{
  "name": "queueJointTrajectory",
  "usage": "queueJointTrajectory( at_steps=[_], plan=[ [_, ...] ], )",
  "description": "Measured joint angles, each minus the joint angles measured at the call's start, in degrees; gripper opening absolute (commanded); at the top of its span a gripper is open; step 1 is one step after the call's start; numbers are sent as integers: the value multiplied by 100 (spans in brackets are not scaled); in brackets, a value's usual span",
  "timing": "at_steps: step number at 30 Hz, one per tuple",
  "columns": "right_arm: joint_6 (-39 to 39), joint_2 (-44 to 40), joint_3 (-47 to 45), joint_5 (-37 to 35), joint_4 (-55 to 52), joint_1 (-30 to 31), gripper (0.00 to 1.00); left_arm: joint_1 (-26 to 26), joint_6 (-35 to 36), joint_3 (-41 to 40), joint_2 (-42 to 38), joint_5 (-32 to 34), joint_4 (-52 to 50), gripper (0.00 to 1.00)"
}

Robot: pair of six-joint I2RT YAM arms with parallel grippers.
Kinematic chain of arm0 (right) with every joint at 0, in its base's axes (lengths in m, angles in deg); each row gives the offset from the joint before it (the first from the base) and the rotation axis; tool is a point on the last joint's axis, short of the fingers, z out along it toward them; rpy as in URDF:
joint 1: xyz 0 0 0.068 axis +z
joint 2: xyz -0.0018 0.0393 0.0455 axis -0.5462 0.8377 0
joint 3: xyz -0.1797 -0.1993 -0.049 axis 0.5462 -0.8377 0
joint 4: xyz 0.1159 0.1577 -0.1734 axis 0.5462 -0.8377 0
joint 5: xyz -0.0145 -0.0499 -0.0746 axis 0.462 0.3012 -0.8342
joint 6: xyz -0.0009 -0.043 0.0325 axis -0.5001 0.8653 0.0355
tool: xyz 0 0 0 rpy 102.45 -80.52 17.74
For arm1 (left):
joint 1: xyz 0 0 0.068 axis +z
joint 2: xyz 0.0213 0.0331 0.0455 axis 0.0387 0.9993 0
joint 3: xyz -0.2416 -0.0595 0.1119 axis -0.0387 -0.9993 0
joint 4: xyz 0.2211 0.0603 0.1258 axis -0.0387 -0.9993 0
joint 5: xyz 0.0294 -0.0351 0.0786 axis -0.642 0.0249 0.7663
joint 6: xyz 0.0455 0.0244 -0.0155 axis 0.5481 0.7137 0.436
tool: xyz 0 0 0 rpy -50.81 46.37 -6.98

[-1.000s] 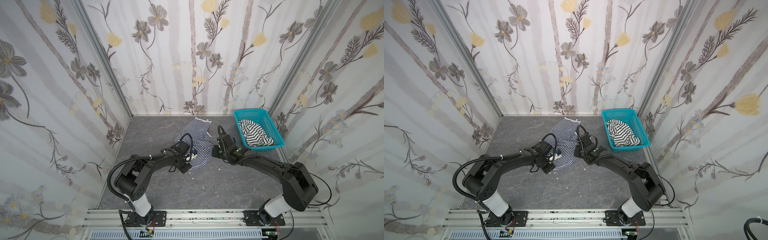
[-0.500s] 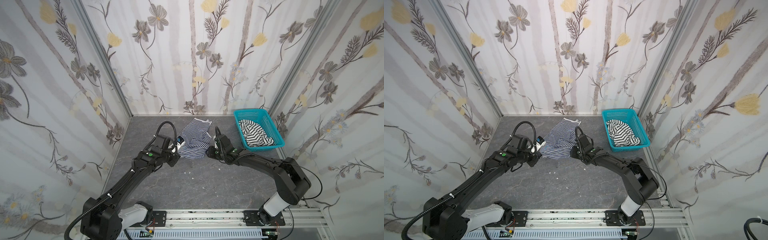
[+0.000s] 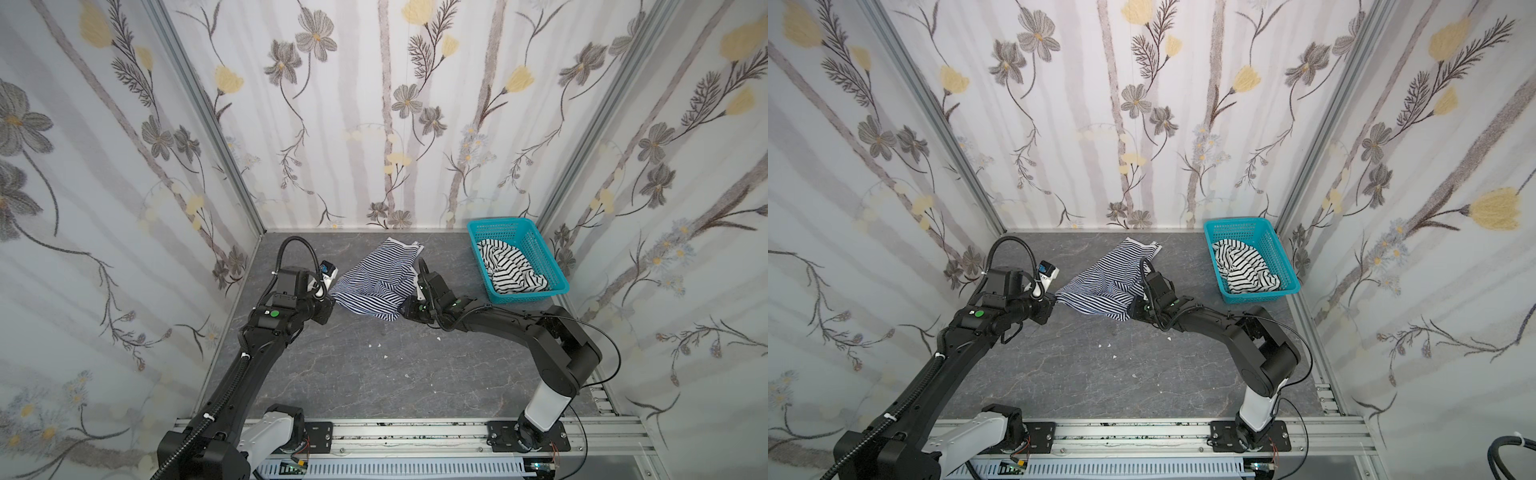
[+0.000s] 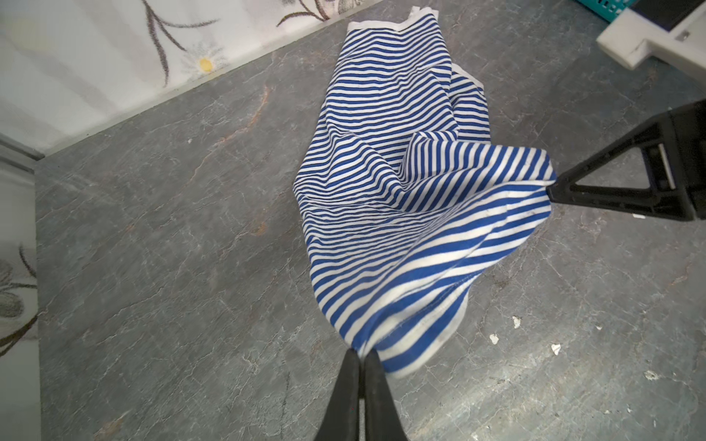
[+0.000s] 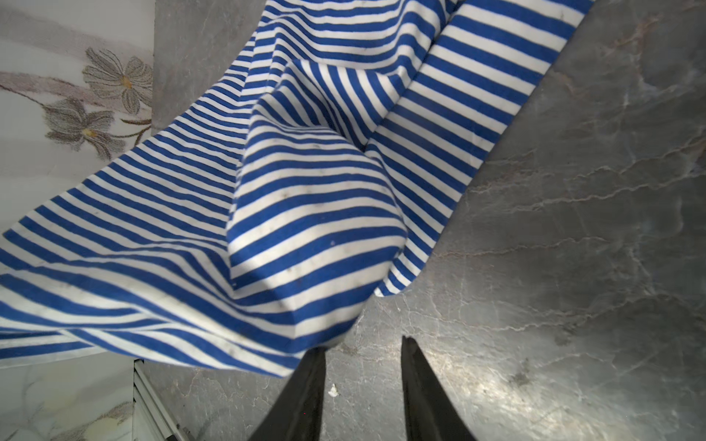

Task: Fold and stack tank tops
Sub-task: Smooth out the tank top at the center of the table.

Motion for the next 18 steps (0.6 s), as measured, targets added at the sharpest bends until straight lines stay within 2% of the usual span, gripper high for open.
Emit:
queueJointTrajectory(
  at_steps=[9, 18],
  plan=[
    [-146, 498, 131, 46, 190, 42, 36, 367, -302, -144, -15, 22, 328, 0],
    [-146, 896, 671, 177, 243, 173, 37, 566, -490, -146, 122, -63, 603, 0]
  ],
)
